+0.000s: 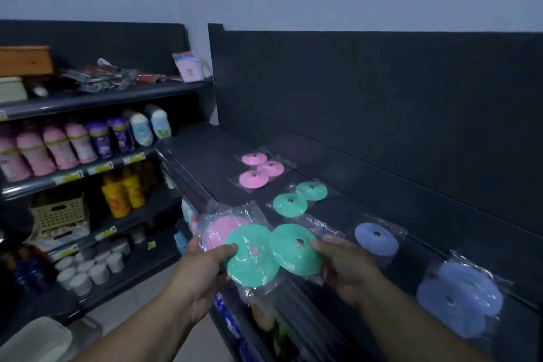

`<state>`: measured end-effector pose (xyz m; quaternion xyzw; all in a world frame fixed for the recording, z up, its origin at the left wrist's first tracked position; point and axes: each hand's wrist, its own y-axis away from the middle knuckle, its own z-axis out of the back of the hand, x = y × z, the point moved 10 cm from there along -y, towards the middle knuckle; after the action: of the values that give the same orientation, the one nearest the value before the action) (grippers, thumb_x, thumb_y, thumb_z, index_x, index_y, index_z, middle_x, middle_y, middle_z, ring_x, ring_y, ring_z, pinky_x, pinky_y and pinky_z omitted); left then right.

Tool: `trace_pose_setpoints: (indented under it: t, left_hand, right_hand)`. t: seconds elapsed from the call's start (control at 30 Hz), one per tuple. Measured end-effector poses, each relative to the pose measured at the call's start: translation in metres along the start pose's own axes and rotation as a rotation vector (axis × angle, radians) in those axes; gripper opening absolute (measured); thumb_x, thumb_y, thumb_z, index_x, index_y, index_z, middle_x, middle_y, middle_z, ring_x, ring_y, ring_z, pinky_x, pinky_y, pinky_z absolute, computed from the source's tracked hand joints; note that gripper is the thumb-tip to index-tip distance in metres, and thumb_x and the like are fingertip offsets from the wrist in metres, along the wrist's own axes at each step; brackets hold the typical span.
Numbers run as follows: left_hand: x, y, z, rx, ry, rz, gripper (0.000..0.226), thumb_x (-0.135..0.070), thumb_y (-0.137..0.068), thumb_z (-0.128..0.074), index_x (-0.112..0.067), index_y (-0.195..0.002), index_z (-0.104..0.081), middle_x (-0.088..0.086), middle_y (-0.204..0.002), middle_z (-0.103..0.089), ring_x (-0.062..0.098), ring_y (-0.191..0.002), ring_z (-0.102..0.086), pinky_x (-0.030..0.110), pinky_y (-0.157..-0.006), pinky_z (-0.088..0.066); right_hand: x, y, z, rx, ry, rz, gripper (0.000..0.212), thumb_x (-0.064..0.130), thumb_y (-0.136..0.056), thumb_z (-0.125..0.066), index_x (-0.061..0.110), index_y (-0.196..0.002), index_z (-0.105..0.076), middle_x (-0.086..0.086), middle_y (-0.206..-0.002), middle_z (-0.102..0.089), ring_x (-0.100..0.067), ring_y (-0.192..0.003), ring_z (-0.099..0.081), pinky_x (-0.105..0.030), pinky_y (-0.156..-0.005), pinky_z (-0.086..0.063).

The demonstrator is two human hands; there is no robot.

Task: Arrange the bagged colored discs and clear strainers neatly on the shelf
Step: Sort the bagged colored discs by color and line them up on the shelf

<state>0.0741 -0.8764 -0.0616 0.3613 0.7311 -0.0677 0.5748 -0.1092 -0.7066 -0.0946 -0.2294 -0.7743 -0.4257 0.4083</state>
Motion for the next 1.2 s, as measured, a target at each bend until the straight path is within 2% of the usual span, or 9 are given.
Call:
trace_pose_setpoints:
  t: [0.1, 0.2, 0.37, 0.5, 0.57, 0.63, 0.73, 0.93, 1.2]
  left_hand:
    - [-0.017, -0.044, -0.007, -0.002, 0.014, -0.006, 0.047, 0.006, -0.085, -0.062, -0.01, -0.127, -0.05, 0.017, -0.101, -0.071, 0.024, -0.069, -0.073, 0.027, -0.049, -0.055]
    - [-0.021, -0.086, -0.015, 0.022, 0.006, 0.021, 0.047, 0.005, -0.085, -0.063, -0.012, -0.128, -0.051, 0.015, -0.102, -0.072, 0.026, -0.077, -0.073, 0.028, -0.055, -0.057]
    - [-0.023, -0.155, -0.03, 0.065, -0.02, 0.056, 0.043, 0.001, -0.085, -0.064, -0.017, -0.122, -0.053, 0.009, -0.1, -0.073, 0.021, -0.078, -0.072, 0.027, -0.058, -0.057]
    - [-0.027, -0.209, -0.053, 0.183, -0.037, 0.079, 0.043, 0.002, -0.085, -0.063, -0.016, -0.123, -0.052, 0.013, -0.108, -0.07, 0.03, -0.091, -0.069, 0.037, -0.075, -0.055]
    - [-0.032, -0.236, -0.063, 0.258, -0.054, 0.101, 0.044, 0.004, -0.087, -0.06, -0.014, -0.126, -0.051, 0.014, -0.112, -0.069, 0.033, -0.096, -0.068, 0.041, -0.077, -0.057]
    - [-0.039, -0.261, -0.073, 0.345, -0.081, 0.114, 0.047, 0.005, -0.087, -0.058, -0.013, -0.13, -0.05, 0.014, -0.114, -0.068, 0.032, -0.096, -0.069, 0.038, -0.069, -0.059]
    - [-0.051, -0.29, -0.085, 0.47, -0.1, 0.129, 0.049, 0.007, -0.086, -0.058, -0.013, -0.13, -0.05, 0.014, -0.113, -0.069, 0.03, -0.095, -0.07, 0.037, -0.067, -0.06]
    - [-0.057, -0.318, -0.093, 0.62, -0.105, 0.176, 0.05, 0.01, -0.084, -0.058, -0.016, -0.127, -0.052, 0.011, -0.108, -0.071, 0.027, -0.088, -0.071, 0.032, -0.061, -0.057]
    - [-0.055, -0.335, -0.093, 0.674, -0.123, 0.227, 0.051, 0.011, -0.083, -0.058, -0.015, -0.126, -0.052, 0.01, -0.104, -0.072, 0.022, -0.083, -0.072, 0.031, -0.059, -0.057]
  right_hand:
    - [0.024, -0.048, 0.003, -0.042, 0.001, 0.022, 0.023, 0.002, -0.088, -0.063, -0.002, -0.11, -0.06, -0.021, -0.101, -0.069, -0.029, -0.071, -0.068, -0.032, -0.047, -0.054]
    - [0.05, -0.086, 0.024, -0.184, 0.036, 0.111, 0.005, 0.003, -0.09, -0.061, 0.002, -0.095, -0.062, -0.018, -0.093, -0.069, -0.029, -0.073, -0.068, -0.033, -0.049, -0.055]
    - [0.081, -0.125, 0.066, -0.491, 0.29, 0.24, 0.018, 0.012, -0.084, -0.069, 0.015, -0.097, -0.057, -0.014, -0.104, -0.065, -0.032, -0.093, -0.064, -0.051, -0.083, -0.055]
    - [0.107, -0.134, 0.066, -0.705, 0.596, 0.333, 0.051, 0.011, -0.083, -0.068, 0.007, -0.128, -0.046, -0.012, -0.113, -0.06, -0.023, -0.094, -0.056, -0.03, -0.082, -0.044]
    - [0.111, -0.134, 0.052, -0.776, 0.814, 0.377, 0.079, 0.025, -0.08, -0.073, 0.012, -0.145, -0.03, -0.011, -0.141, -0.044, -0.026, -0.123, -0.046, -0.031, -0.1, -0.037]
    - [0.108, -0.137, 0.023, -0.76, 1.138, 0.397, 0.096, 0.054, -0.074, -0.071, 0.025, -0.15, -0.02, -0.005, -0.158, -0.017, -0.026, -0.145, -0.016, -0.035, -0.118, -0.017]
    - [0.08, -0.161, -0.01, -0.612, 1.451, 0.196, 0.096, 0.089, -0.065, -0.041, 0.051, -0.146, -0.008, 0.01, -0.16, 0.007, -0.027, -0.147, 0.008, -0.047, -0.118, -0.001]
    - [0.053, -0.2, -0.032, -0.539, 1.55, -0.109, 0.088, 0.094, -0.066, -0.013, 0.057, -0.144, 0.002, 0.016, -0.159, 0.013, -0.03, -0.146, 0.02, -0.065, -0.11, 0.01]
    - [0.061, -0.214, -0.038, -0.581, 1.575, -0.113, 0.096, 0.097, -0.057, -0.003, 0.056, -0.144, 0.005, 0.016, -0.16, 0.011, -0.031, -0.146, 0.018, -0.066, -0.11, 0.009]
